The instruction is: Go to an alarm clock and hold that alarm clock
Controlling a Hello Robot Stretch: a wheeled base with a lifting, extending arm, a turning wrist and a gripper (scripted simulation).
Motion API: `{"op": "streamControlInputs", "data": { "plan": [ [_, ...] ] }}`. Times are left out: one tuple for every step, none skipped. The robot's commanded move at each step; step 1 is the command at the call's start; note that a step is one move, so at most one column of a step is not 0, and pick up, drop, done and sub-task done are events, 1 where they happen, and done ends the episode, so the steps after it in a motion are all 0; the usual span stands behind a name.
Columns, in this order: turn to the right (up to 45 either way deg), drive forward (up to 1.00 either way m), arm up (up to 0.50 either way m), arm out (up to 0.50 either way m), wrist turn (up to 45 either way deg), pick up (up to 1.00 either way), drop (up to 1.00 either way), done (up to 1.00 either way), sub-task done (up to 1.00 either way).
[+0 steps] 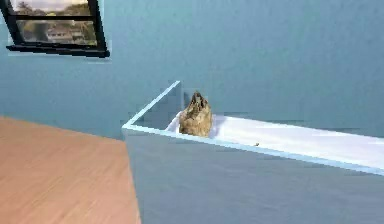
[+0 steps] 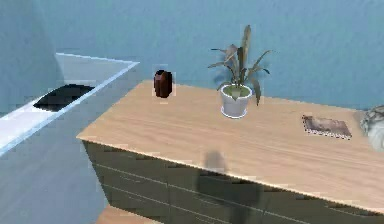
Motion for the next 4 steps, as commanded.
{"op": "streamControlInputs", "data": {
  "plan": [
    [45.0, 0.00, 0.00, 0.00, 0.0, 0.00, 0.00, 0.00, 0.00],
    [30.0, 0.00, 0.00, 0.00, 0.0, 0.00, 0.00, 0.00, 0.00],
    [0.0, 0.45, 0.00, 0.00, 0.0, 0.00, 0.00, 0.00, 0.00],
    [-45.0, 0.00, 0.00, 0.00, 0.0, 0.00, 0.00, 0.00, 0.00]
  ]
}}
